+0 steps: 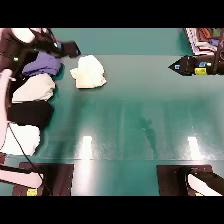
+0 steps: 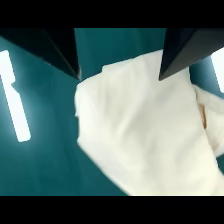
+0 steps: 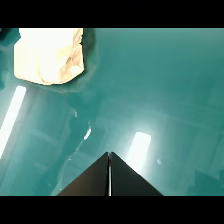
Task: Fold the shirts.
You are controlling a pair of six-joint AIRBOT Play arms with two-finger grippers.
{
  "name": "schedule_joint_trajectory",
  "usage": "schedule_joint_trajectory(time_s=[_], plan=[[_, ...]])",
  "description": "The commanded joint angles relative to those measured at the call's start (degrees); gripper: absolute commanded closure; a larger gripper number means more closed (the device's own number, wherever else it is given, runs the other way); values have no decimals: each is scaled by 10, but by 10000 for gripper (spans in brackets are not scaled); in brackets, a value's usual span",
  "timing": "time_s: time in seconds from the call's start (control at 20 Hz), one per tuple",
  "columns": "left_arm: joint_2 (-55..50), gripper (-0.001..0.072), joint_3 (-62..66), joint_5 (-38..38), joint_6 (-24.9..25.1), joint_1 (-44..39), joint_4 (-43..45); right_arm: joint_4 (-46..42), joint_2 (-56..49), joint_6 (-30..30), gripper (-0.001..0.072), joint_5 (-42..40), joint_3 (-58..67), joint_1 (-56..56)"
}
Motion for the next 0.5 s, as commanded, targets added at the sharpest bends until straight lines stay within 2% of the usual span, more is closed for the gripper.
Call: schedule_joint_trajectory(time_s=[0.0,0.15,0.35,0.4,0.45], plan=[[-71,124,-40,-8,-9,0,28,1,0,0,698,-2,0,1],[-127,124,-41,17,-9,0,24,1,0,0,698,-2,0,7],[-148,126,-41,74,-9,0,21,1,0,0,698,-2,0,27],[-147,162,-36,74,-9,0,20,0,0,0,698,-3,0,30],[-146,355,-28,68,-9,0,21,0,0,0,698,-4,0,33]])
